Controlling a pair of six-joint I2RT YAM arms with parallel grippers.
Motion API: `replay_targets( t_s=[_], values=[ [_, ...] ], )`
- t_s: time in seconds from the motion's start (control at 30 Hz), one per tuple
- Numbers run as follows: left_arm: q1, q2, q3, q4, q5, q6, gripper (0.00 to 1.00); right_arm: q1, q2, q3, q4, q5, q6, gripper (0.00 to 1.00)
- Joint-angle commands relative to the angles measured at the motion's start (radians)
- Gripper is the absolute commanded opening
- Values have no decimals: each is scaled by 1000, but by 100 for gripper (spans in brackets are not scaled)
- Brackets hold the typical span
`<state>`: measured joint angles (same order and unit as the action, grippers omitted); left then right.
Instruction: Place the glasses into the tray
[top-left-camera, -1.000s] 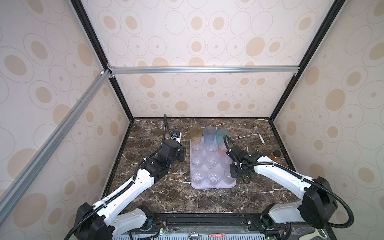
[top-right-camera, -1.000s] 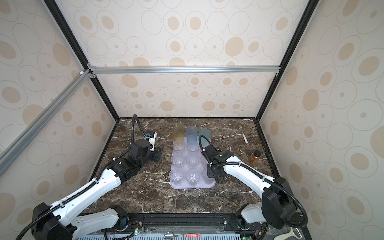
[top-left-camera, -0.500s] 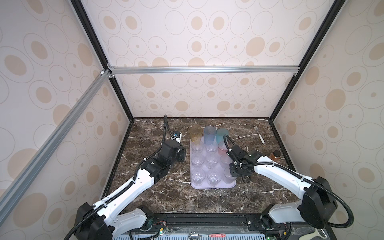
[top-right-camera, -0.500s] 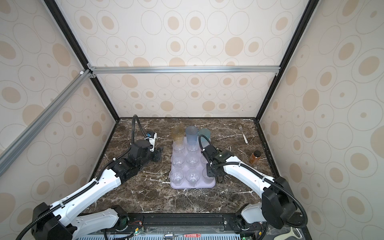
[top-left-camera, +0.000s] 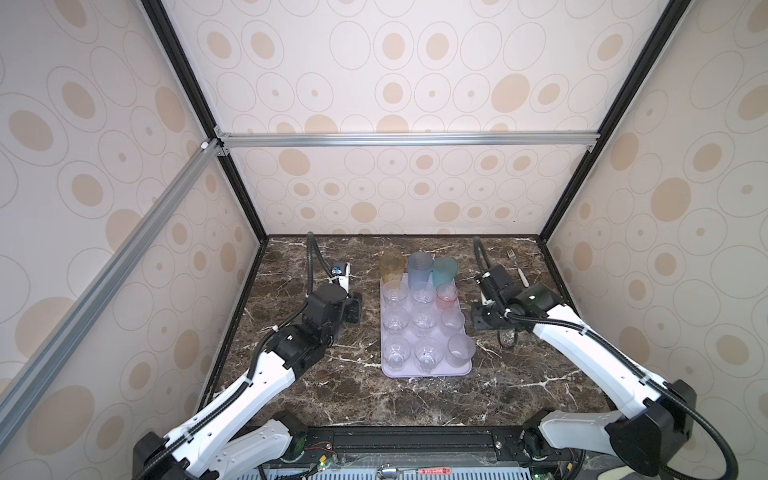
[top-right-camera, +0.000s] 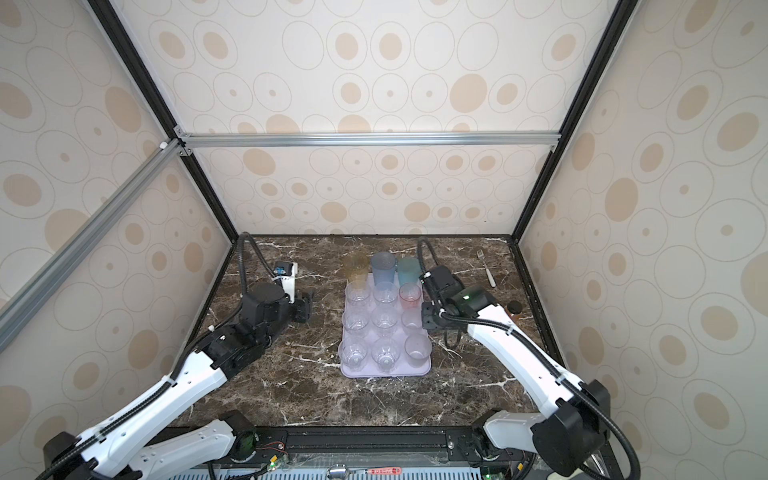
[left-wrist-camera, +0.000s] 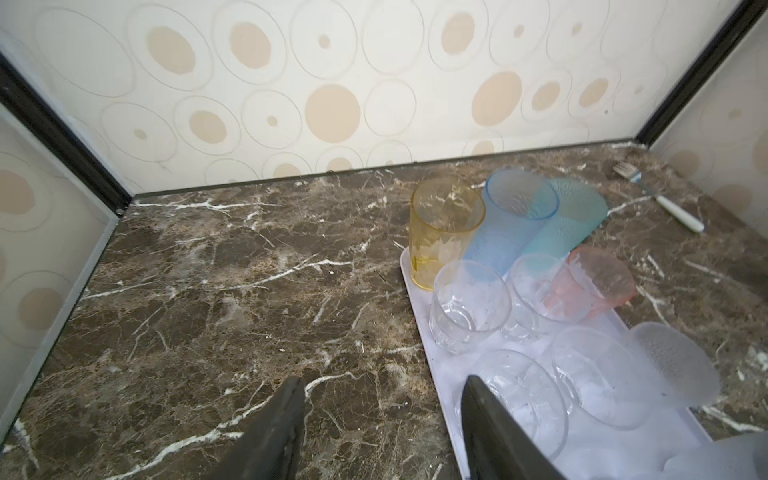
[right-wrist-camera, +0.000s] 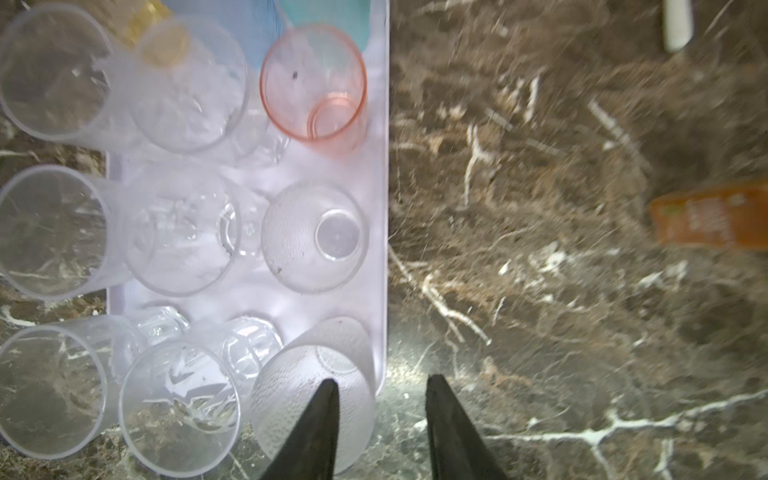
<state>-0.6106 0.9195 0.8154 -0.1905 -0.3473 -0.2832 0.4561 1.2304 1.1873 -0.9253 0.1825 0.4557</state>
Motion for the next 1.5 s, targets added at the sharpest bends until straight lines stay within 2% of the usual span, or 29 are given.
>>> replay_targets(
  t_s=[0.0,0.07,0.1,0.2,0.3,0.4,0.47,0.57,0.73,0.97,1.03,1.1,1.17,1.27,1.37,1.47],
  values=[
    [6,-75,-85,135,-121,20,66,-97,-68,-30,51,64,-26,47],
    [7,-114,-171,253,-184,51,72,-144,-128,-114,180,184,-20,57],
    [8,-129,-220,323,-211,66,78,-169,-158,-173,273,223,-35,64],
    [7,-119,-314,510,-337,123,87,-241,-198,-303,511,293,-99,76],
    [6,-59,-363,657,-463,196,88,-247,-183,-408,739,354,-227,79],
    [8,-11,-463,910,-555,297,89,-253,-142,-459,851,448,-255,81],
    [16,29,-542,1089,-588,359,89,-262,-113,-507,944,467,-274,82],
    [56,106,-614,1243,-554,381,90,-270,-66,-576,1092,476,-315,82],
    [116,232,-651,1354,-467,405,90,-285,21,-649,1262,448,-331,81],
    [223,353,-709,1582,-259,424,91,-311,128,-720,1434,391,-335,80],
    [235,381,-700,1614,-252,466,92,-317,150,-727,1467,373,-337,81],
    [252,401,-688,1622,-193,508,92,-321,173,-721,1495,347,-360,80],
    [266,460,-686,1703,-163,553,92,-321,196,-719,1537,309,-399,80],
    [270,540,-682,1831,-162,633,94,-324,274,-783,1767,289,-437,80],
    [278,545,-683,1844,-115,644,94,-325,247,-781,1707,233,-434,79],
    [280,526,-681,1806,-95,628,94,-326,270,-783,1745,222,-449,80]
  ],
)
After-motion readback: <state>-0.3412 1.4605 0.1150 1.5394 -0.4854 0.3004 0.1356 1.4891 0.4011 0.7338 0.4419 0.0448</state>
